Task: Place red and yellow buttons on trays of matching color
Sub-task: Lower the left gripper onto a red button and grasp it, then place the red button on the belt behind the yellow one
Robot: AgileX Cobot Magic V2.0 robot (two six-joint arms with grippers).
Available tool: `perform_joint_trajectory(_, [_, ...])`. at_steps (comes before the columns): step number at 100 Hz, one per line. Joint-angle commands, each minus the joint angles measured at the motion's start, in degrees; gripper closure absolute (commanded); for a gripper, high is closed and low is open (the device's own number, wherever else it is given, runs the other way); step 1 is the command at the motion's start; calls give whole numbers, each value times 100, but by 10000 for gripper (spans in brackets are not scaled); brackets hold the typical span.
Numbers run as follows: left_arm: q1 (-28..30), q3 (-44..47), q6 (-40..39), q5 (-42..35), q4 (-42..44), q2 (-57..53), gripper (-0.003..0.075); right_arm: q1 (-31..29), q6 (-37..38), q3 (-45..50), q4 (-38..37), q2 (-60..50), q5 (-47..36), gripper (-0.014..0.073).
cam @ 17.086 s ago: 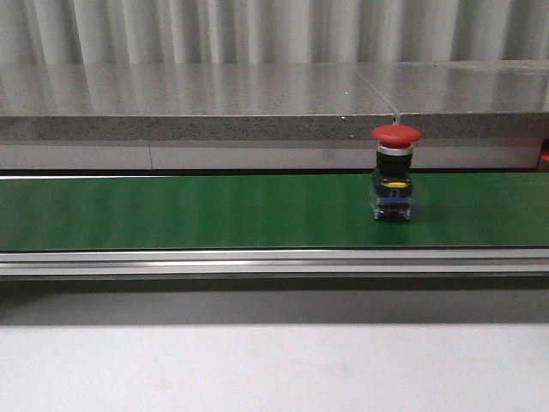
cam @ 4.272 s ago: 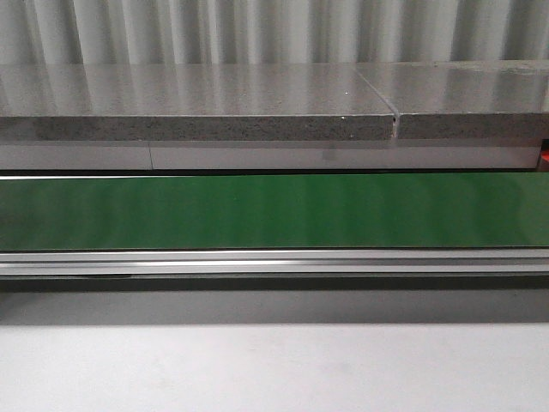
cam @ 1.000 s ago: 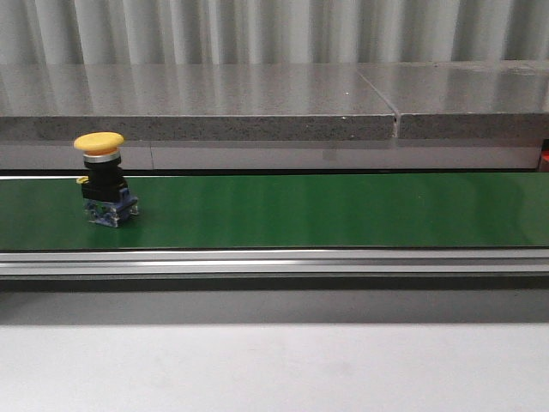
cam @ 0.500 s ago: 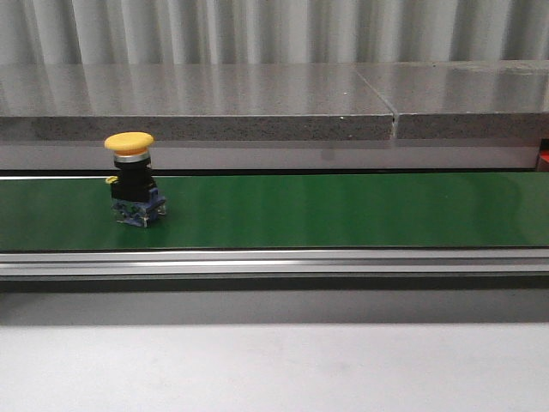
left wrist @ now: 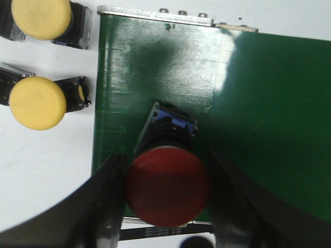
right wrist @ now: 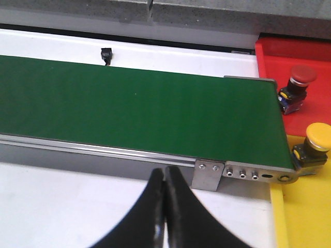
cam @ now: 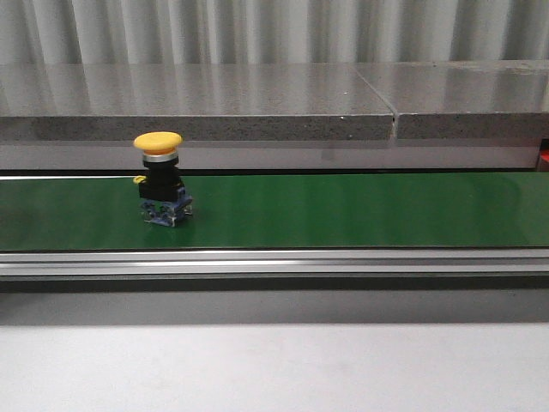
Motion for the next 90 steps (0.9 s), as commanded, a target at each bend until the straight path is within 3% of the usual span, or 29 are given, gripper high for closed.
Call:
perform_joint_trajectory(1, [-34, -138, 100, -80, 35, -214, 524, -7, -60, -136, 44, 47, -390, 662])
perform_joint_trajectory(7, [-34, -138, 171, -53, 0, -208, 465, -7, -60, -136, 44, 47, -390, 662])
perform_joint_trajectory(22, [-34, -138, 171, -129, -84, -208, 235, -7, -60, -136, 44, 47, -390, 662])
perform_joint_trajectory(27, [-34, -138, 171, -183, -145, -208, 195, -7, -60, -136, 44, 47, -390, 662])
perform_joint_trajectory(56, [-44, -138, 722, -820, -772, -837, 192, -7, -60, -136, 44, 47, -390, 662])
perform_joint_trajectory(68, [-140, -138, 961, -906, -1007, -1134, 282, -7, -60, -136, 44, 47, -390, 662])
perform_joint_trajectory(75, [-260, -138, 999, -930, -1010, -1289, 412, -7, -60, -136, 44, 47, -390, 662])
perform_joint_trajectory(87, [-571, -66, 1029, -1072, -1010, -1537, 703, -7, -60, -136, 44, 47, -390, 662])
perform_joint_trajectory(90, [-653, -14, 1029, -1124, -1010, -1603, 739, -7, -60, -136, 44, 47, -390, 662])
